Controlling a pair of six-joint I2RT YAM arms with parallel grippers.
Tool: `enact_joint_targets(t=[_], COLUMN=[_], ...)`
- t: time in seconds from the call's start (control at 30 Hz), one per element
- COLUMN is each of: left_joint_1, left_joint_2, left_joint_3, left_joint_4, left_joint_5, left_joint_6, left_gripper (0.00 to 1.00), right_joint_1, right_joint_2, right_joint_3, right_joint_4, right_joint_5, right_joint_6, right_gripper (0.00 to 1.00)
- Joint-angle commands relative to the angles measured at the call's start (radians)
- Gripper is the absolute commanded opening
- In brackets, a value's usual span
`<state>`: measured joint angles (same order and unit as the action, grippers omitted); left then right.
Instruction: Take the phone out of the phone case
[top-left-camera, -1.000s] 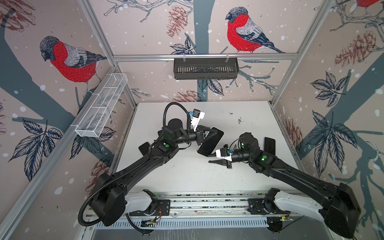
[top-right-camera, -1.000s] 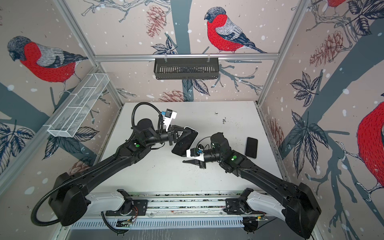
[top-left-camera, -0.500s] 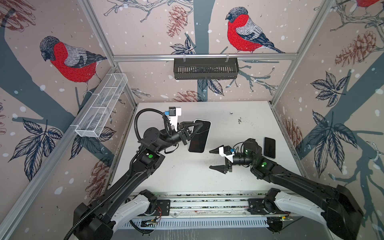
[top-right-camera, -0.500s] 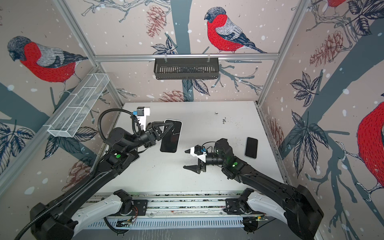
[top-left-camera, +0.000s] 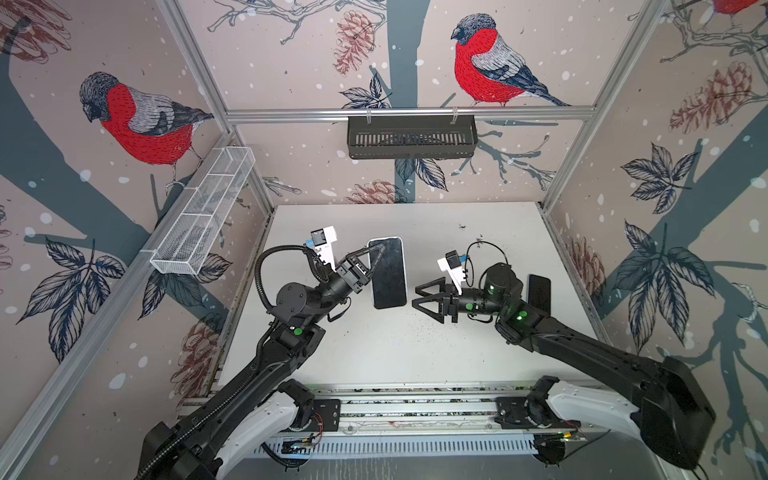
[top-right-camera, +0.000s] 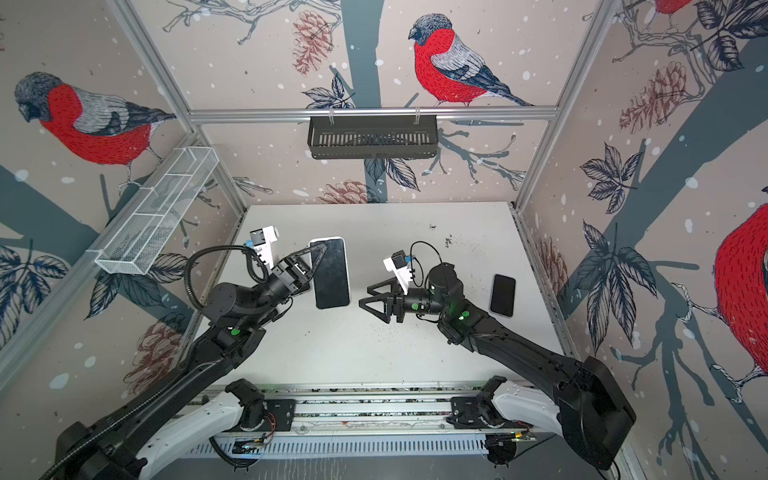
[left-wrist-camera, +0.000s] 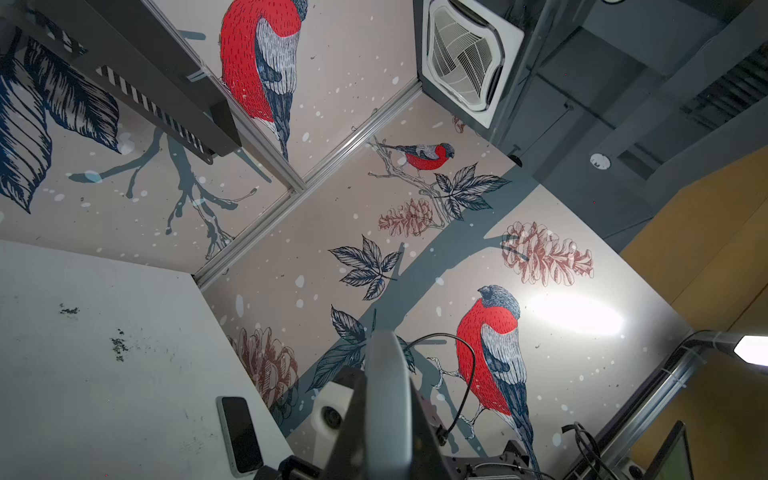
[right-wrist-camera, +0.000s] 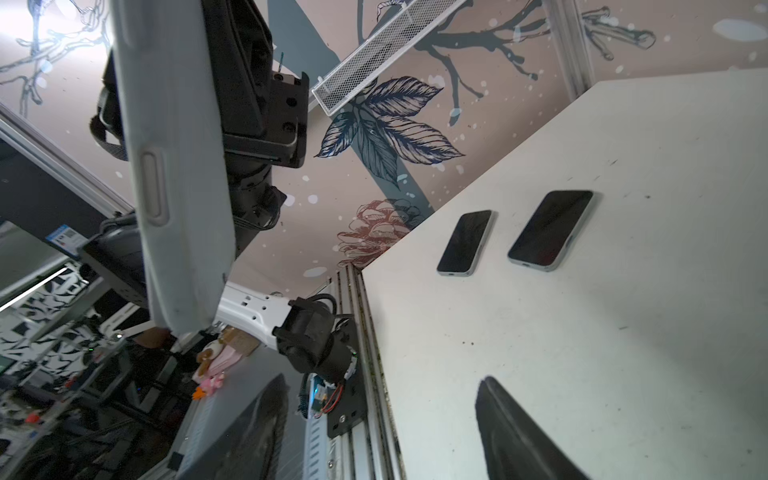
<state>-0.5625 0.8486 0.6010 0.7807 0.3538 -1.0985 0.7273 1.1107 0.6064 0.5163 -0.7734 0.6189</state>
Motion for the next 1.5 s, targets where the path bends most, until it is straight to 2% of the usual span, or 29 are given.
enact_joint_targets(t=[0.0, 0.33, 0.5, 0.67, 0.93, 1.47], left_joint_1=[-0.015, -0.088, -0.093, -0.099, -0.111, -0.114], left_joint_2=[-0.015, 0.023, 0.030, 0.049, 0.058, 0.052], left_joint_3=[-0.026, -0.119, -0.135, -0.135, -0.142, -0.156], left_joint_4=[0.103, 0.190, 0.196, 0.220, 0.232, 0.266], left_joint_5=[-0.105, -0.265, -0.274, -0.266, -0.284, -0.279], left_joint_6=[-0.073, -0.228, -0.273, -0.295, -0.291, -0.294], left_gripper=[0.00, 0.00, 0.00, 0.00, 0.00, 0.00], right_joint_1=[0.009, 0.040, 0.056, 0.064, 0.083, 0.083], right_joint_2=[-0.034, -0.061, -0.053, -0.032, -0.011, 0.032], right_joint_3=[-0.034, -0.076, -0.102, -0.108, -0.119, -0.126], right_joint_4=[0.196, 0.357, 0.435, 0.434, 0.459, 0.463], right_joint_5=[-0.045, -0.035, -0.020, -0.006, 0.006, 0.025], right_joint_6=[0.188, 0.405, 0.468, 0.469, 0.464, 0.439], right_gripper=[0.73, 0.68, 0.59, 0.50, 0.41, 0.35])
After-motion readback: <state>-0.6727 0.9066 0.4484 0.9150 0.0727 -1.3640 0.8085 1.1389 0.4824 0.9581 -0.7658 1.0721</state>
